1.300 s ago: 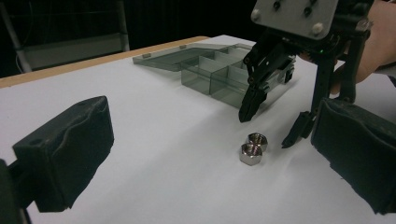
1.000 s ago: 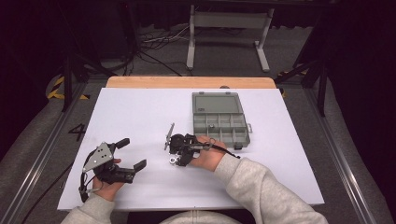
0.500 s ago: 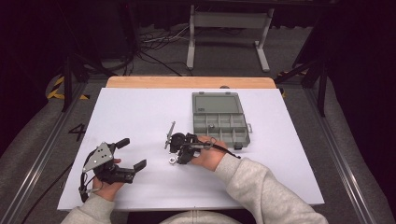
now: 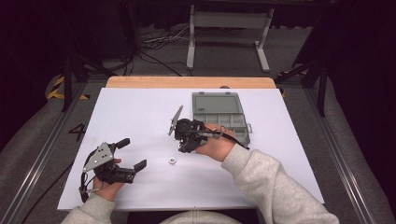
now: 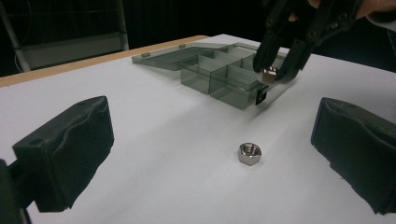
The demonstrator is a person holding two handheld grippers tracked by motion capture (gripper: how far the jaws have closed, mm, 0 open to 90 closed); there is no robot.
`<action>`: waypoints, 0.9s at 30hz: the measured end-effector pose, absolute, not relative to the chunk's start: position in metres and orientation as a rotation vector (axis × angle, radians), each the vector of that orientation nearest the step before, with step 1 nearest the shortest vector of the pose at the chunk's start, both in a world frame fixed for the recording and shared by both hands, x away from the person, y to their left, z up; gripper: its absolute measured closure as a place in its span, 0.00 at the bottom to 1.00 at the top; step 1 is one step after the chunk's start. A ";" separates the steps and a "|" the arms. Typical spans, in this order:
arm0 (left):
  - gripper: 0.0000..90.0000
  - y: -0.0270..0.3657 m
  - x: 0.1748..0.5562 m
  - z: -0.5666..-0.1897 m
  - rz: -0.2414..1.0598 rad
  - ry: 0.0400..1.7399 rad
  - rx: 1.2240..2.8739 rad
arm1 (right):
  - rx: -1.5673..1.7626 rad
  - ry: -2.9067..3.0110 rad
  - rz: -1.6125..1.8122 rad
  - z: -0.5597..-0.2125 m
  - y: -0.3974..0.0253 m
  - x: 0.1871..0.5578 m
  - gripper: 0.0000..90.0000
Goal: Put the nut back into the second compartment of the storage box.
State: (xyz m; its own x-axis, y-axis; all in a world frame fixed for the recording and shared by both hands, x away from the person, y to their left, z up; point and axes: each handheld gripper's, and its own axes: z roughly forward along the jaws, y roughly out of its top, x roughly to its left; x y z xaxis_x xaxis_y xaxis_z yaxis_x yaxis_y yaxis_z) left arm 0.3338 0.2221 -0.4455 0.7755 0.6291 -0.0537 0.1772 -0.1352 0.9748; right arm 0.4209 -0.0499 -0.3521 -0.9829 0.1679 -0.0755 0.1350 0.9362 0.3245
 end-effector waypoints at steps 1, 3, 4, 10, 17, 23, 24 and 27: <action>0.00 0.222 0.334 -0.446 0.440 0.643 1.690 | 0.247 2.983 0.497 -0.348 -0.051 0.423 0.77; 0.00 0.222 0.334 -0.446 0.438 0.647 1.688 | 0.246 2.977 0.496 -0.344 -0.053 0.424 0.77; 0.00 0.222 0.334 -0.446 0.439 0.646 1.689 | 0.253 2.972 0.501 -0.340 -0.054 0.426 0.77; 0.00 0.222 0.334 -0.446 0.441 0.643 1.690 | 0.307 2.945 0.518 -0.325 -0.064 0.439 0.77; 0.00 0.222 0.334 -0.446 0.442 0.646 1.688 | 0.361 2.912 0.501 -0.319 -0.078 0.456 0.77; 0.00 0.222 0.334 -0.446 0.438 0.649 1.687 | 0.431 2.882 0.512 -0.315 -0.094 0.474 0.77; 0.00 0.222 0.334 -0.446 0.436 0.648 1.687 | 0.448 2.875 0.511 -0.315 -0.097 0.477 0.77; 0.00 0.222 0.334 -0.446 0.437 0.648 1.688 | 0.503 2.856 0.504 -0.317 -0.107 0.487 0.77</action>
